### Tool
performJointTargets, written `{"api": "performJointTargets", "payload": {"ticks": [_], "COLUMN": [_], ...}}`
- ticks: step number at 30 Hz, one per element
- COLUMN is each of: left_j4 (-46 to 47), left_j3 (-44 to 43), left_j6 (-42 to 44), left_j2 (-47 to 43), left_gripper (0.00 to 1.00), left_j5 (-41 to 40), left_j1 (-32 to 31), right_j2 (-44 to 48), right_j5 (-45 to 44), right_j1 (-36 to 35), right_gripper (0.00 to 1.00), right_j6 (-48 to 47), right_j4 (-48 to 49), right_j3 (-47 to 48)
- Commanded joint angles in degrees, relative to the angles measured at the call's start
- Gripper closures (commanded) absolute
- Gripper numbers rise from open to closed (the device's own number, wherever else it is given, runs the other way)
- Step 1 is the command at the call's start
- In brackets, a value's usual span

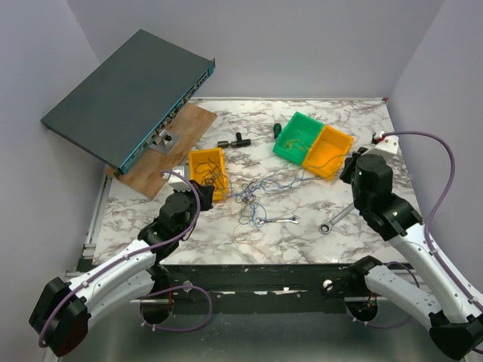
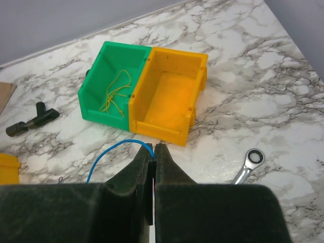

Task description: Untangle the cables

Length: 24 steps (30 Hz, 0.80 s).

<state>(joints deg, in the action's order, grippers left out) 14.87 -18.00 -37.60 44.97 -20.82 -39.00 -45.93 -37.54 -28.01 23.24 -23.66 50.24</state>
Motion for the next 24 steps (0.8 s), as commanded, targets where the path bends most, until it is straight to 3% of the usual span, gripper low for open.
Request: {"api": "performJointTargets", "payload": {"ticks": [1,6,10,15,17,20,24], "left_j4": [6.4,-7.9,-5.7,-5.9,-6.3,0.7,9.2], "left_j3": [1.6,-0.7,2.6,3.1,2.2,2.5,2.8], "left_j6": [2.7,-6.2,-9.1,-9.7,-9.5,-2.6,4.2], "left_j2": [-0.6,-2.4,-6.0,-6.1,-5.0,-3.4,-0.9], "left_gripper": [1.0,1.0,1.0,1.0,1.0,1.0,1.0], "left_j5": [5.6,-12.9,-16.3,-17.1,-16.2,-6.6,7.0], "left_j1": [0.2,0.3,0.3,0.3,0.4,0.4,0.3], "right_j2": [-0.2,4.8,10.3,13.7,14.3,13.3,6.1], "right_j5": [-1.6,-28.9,-34.5,-35.2,-31.2,-21.6,-15.5], "right_j1": [0.3,0.3,0.3,0.2,0.3,0.3,0.2], "right_gripper": [0.99,0.99,0.99,0.99,0.99,0.99,0.99], "right_j6": [2.4,15.4,15.2,15.5,12.5,4.4,4.1], "right_j4": [-2.3,-16.1,-19.1,-21.5,-19.2,-11.1,-9.9], "right_j3": [1.8,4.8,5.3,6.4,6.2,4.5,6.8]}}
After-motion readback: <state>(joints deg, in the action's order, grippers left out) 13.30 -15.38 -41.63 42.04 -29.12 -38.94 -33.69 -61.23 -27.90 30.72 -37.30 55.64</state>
